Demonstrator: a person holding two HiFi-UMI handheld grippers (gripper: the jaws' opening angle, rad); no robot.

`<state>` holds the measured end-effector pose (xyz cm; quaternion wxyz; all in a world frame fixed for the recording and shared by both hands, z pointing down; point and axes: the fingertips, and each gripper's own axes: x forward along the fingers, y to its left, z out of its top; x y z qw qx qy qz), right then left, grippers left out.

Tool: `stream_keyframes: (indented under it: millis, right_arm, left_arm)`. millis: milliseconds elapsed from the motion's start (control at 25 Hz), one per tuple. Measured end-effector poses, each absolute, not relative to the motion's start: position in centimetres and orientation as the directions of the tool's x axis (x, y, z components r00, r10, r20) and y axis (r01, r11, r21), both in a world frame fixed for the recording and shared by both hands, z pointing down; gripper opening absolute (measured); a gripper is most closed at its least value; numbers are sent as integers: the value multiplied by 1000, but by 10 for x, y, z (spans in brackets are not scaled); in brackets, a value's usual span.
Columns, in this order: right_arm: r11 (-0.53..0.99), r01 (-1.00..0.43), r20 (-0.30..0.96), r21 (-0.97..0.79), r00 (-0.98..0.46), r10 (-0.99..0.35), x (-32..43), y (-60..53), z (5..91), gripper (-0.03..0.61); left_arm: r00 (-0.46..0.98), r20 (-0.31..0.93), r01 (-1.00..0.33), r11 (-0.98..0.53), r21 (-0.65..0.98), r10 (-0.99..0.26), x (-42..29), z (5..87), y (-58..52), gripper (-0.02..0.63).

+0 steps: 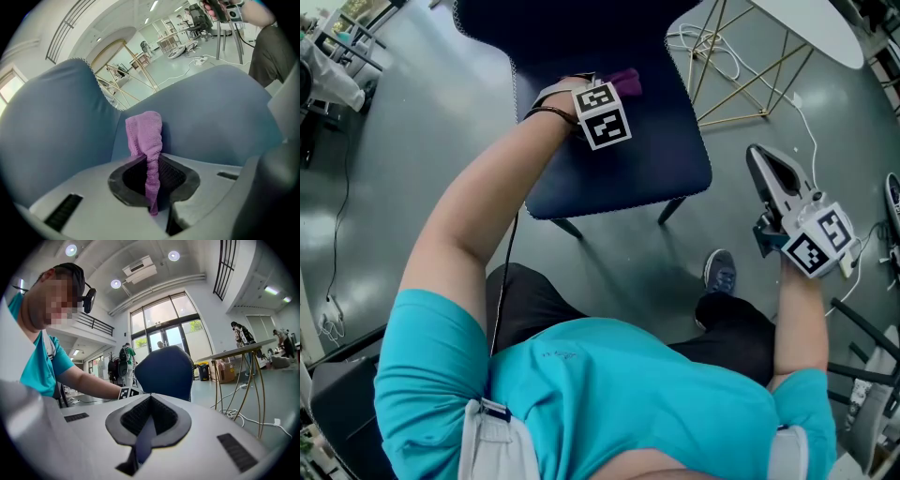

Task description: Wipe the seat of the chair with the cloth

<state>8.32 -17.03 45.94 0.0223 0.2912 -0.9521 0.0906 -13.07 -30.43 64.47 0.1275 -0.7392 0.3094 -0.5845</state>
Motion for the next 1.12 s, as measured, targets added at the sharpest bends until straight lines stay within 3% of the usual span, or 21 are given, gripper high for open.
stream_keyframes:
  millis: [1120]
  right_arm:
    - [816,-556,83,-157,-831,-550,87,-175,458,-9]
  left_arm:
    - [176,810,-288,-816,-501,-559,-102,641,-212,49]
